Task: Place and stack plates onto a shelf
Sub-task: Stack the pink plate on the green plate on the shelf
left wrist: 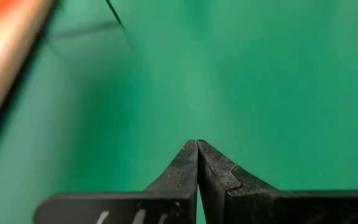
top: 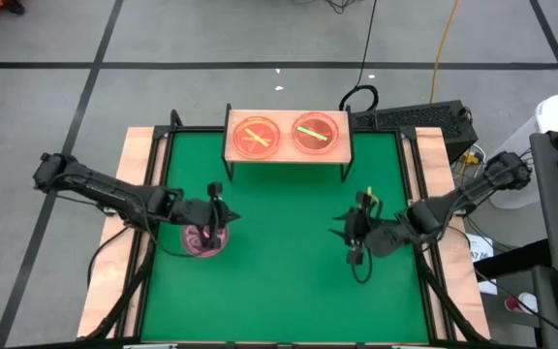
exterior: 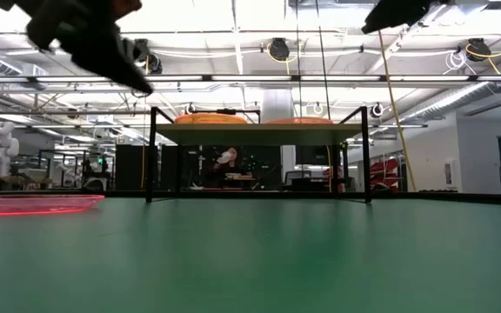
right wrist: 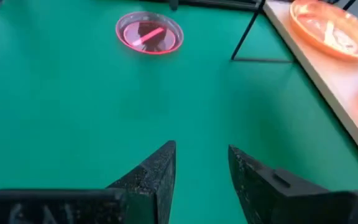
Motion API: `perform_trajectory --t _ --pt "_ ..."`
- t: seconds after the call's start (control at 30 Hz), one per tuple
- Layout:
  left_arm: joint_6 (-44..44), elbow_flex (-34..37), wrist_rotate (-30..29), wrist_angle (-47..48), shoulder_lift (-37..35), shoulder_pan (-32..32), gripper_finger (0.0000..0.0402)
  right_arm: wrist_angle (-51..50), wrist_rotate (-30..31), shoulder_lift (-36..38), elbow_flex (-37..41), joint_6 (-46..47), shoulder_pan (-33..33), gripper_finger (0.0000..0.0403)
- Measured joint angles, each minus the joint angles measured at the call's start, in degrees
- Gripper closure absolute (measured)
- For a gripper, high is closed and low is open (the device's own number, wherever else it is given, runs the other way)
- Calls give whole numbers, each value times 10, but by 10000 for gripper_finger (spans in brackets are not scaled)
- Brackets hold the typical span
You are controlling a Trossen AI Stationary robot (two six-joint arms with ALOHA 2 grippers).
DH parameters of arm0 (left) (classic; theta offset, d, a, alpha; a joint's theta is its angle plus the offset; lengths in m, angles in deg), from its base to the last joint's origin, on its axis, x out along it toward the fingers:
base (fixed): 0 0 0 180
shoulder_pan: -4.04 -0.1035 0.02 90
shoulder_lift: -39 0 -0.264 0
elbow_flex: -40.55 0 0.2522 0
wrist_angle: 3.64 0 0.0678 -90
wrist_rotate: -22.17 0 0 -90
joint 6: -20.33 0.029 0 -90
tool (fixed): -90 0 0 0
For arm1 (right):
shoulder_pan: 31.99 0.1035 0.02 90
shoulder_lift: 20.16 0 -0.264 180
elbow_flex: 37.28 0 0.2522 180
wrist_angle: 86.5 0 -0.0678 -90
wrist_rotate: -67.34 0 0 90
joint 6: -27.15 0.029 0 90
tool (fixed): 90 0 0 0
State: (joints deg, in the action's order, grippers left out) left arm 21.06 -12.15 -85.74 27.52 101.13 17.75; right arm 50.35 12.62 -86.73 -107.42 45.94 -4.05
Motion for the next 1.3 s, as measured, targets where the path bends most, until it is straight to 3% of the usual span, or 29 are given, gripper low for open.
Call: perform_trajectory --t 0.17,0.37,0.67,1.0,1.3 --pt "-65 14 -2 53 34 18 368 78 68 -1 55 -1 47 271" --pt "-137 15 -1 92 67 41 323 155 85 -1 91 -27 63 271" --pt "-338 15 59 130 97 114 319 184 84 -1 92 -36 63 271" --pt "-394 15 36 127 179 234 318 185 84 -1 92 -31 63 271" --pt "-464 15 -19 192 201 254 318 185 84 -1 92 -13 63 271"
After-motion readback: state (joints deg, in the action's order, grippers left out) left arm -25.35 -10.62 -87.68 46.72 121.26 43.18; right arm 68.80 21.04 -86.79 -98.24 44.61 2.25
